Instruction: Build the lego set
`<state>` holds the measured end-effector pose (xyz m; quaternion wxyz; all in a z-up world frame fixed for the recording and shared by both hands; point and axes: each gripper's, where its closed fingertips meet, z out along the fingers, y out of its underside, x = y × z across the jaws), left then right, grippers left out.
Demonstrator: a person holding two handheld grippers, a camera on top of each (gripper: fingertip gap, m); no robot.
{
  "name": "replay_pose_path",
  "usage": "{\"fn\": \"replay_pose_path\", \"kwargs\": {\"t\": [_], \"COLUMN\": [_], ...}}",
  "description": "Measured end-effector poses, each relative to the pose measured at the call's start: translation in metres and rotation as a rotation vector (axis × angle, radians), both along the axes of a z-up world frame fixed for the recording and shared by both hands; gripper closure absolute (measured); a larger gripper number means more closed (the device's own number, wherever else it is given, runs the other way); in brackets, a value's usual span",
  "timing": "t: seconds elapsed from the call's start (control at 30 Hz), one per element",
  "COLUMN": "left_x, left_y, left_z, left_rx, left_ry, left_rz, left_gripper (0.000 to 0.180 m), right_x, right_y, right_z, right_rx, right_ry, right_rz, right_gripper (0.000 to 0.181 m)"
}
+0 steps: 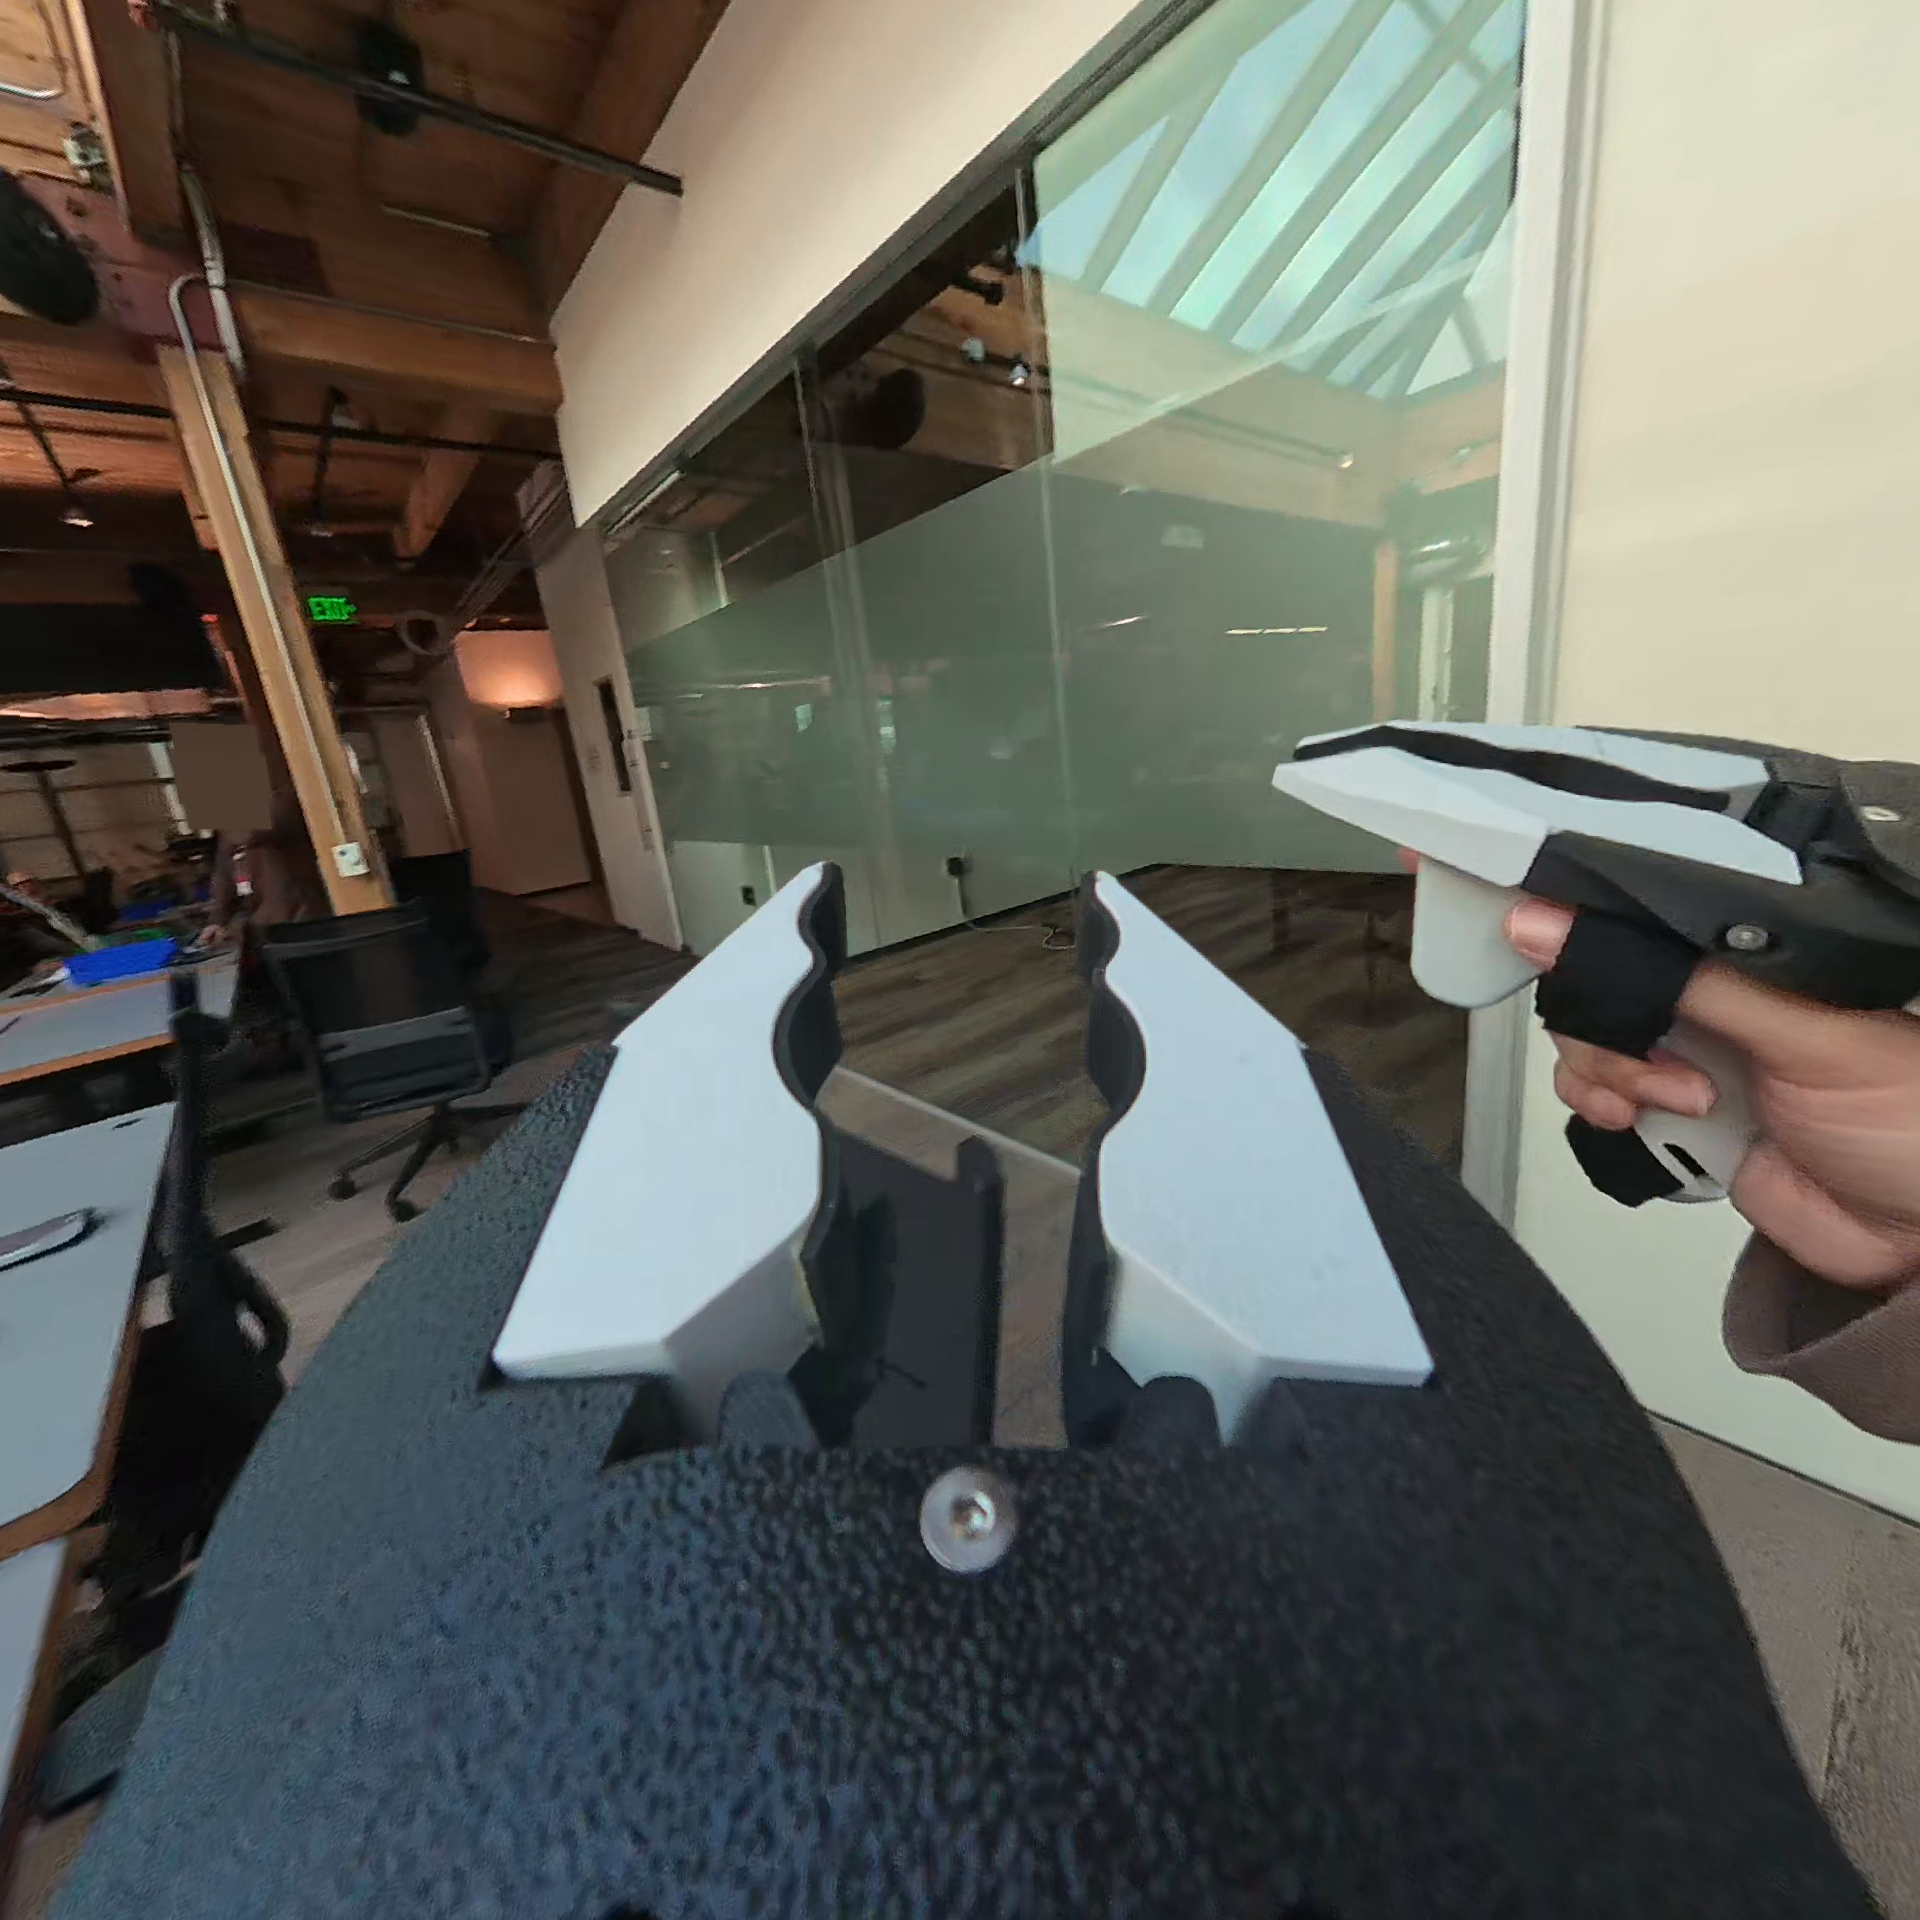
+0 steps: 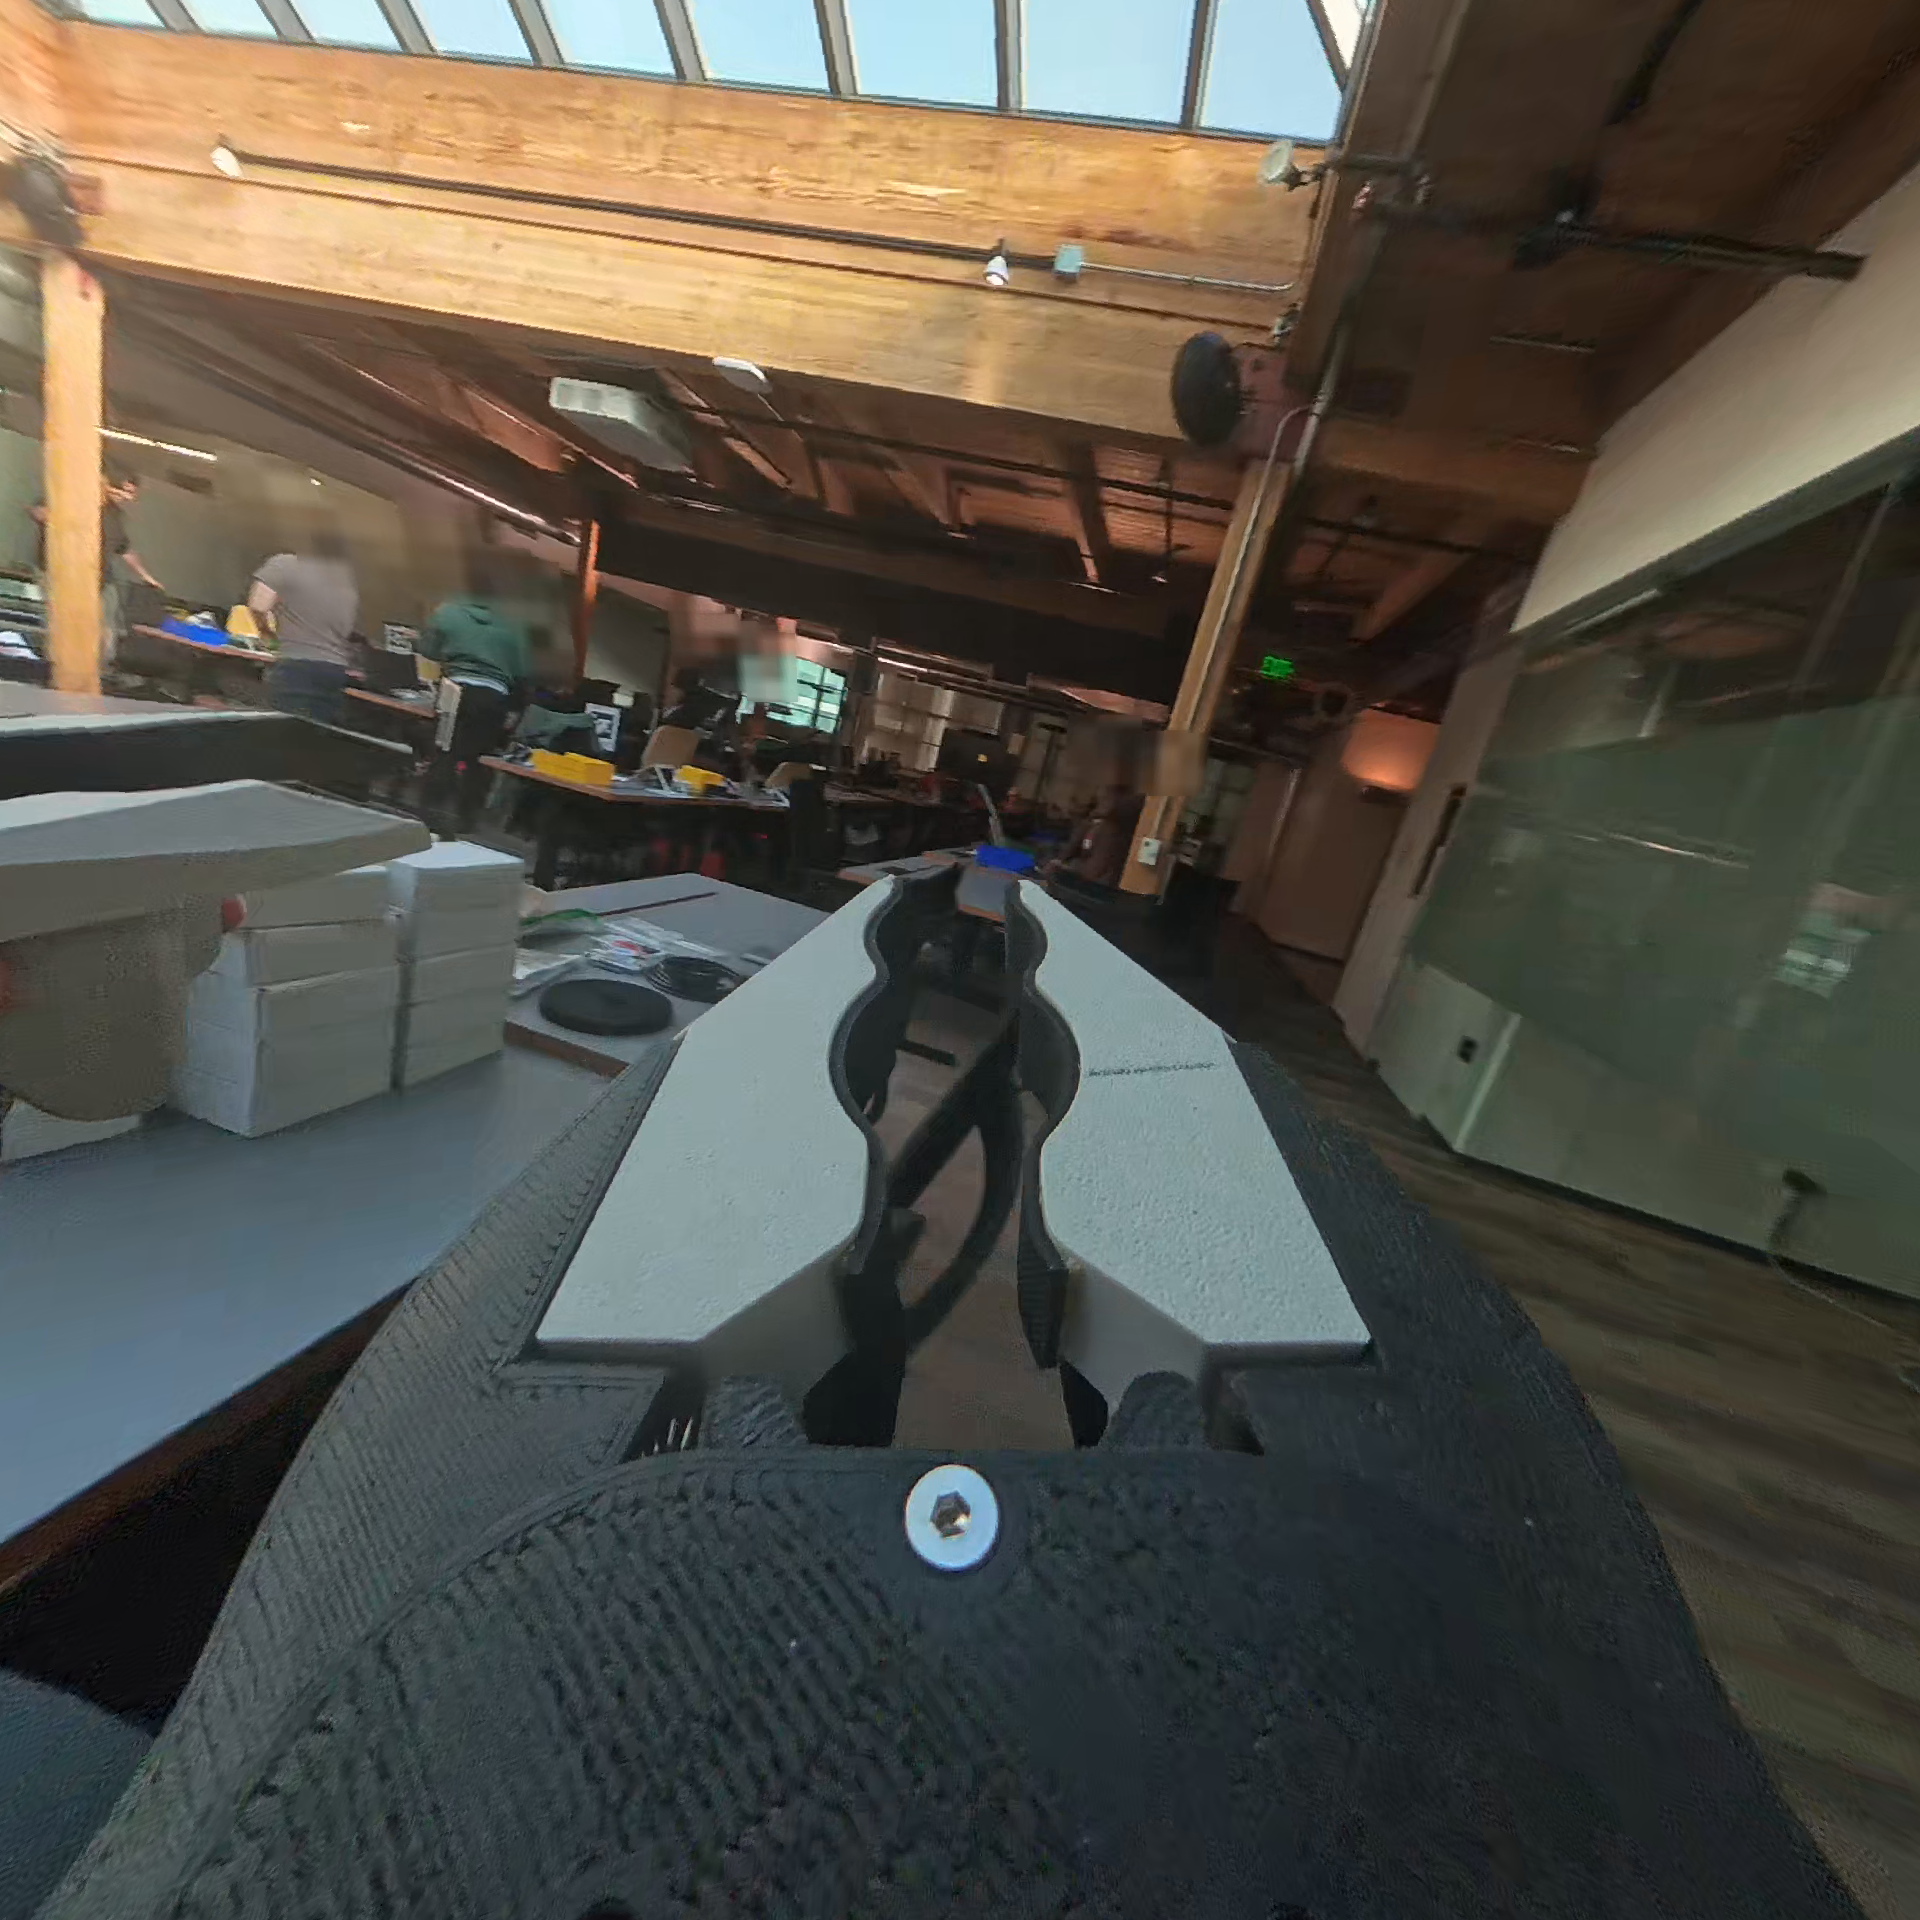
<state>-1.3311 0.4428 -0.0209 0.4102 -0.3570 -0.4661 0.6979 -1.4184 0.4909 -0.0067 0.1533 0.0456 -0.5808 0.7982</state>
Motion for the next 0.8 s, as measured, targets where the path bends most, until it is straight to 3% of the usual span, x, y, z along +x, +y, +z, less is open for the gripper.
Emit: {"fn": "replay_pose_path", "kwargs": {"t": [0.17, 0.3, 0.53, 0.8], "left_x": [-0.154, -0.251, -0.347, -0.423], "left_y": [0.043, 0.068, 0.028, -0.115], "left_z": [-0.004, -0.016, -0.034, -0.06], "left_rx": [-0.029, -0.084, -0.064, -0.083], "left_ry": [0.018, -0.058, -0.115, -0.134], "left_rz": [-0.136, -0.208, -0.205, -0.034], "left_gripper": [0.153, 0.165, 0.18, 0.18], "right_x": [-0.14, -0.236, -0.323, -0.417], "right_y": [0.053, 0.088, 0.045, -0.091], "right_z": [-0.02, -0.034, -0.068, -0.087], "right_rx": [0.135, 0.192, 0.253, 0.283], "right_ry": [0.019, -0.018, -0.062, -0.016], "right_rz": [-0.16, -0.265, -0.202, -0.082], "right_gripper": [0.172, 0.176, 0.181, 0.181]}}
